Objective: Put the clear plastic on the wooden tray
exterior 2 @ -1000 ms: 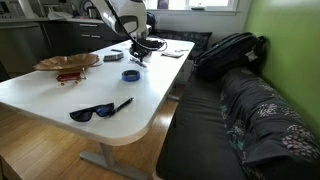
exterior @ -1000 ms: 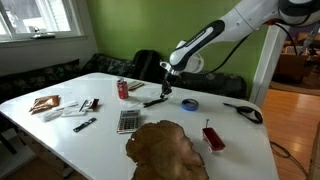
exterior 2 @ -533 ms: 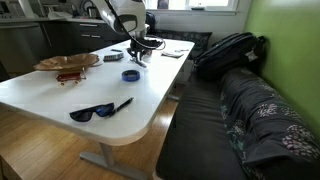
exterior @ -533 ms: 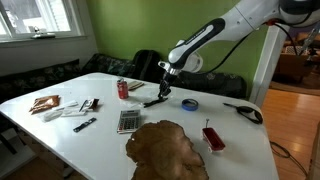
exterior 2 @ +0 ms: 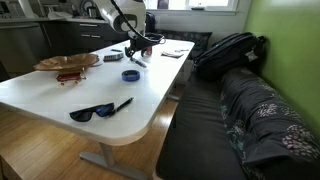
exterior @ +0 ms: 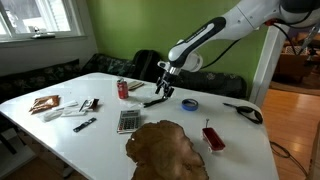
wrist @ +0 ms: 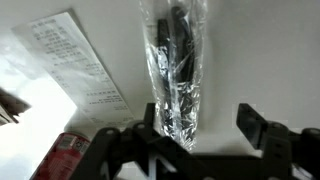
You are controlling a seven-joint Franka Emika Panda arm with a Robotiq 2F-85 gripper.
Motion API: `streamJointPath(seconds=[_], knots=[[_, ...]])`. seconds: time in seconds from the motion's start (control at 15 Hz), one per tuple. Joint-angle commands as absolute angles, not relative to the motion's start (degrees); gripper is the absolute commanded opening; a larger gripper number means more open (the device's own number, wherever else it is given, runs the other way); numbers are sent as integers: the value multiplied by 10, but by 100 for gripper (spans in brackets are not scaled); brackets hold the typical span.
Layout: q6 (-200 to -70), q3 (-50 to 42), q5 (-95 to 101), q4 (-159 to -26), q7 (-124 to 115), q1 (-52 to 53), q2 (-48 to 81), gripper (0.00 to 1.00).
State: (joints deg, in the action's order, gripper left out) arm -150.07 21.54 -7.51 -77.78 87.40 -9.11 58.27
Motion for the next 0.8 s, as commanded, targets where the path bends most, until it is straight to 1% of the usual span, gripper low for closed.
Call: streamJointPath(seconds=[0.0, 0.4, 0.47, 0.67, 0.73], knots=[[-1505, 213, -67, -760, 917, -95, 600, 100], [-1520, 192, -72, -745, 896, -87, 611, 100], [-1520, 188, -71, -743, 892, -86, 613, 98], [-1516, 177, -69, -739, 879, -81, 617, 80], [-1516, 174, -68, -737, 874, -80, 618, 65]])
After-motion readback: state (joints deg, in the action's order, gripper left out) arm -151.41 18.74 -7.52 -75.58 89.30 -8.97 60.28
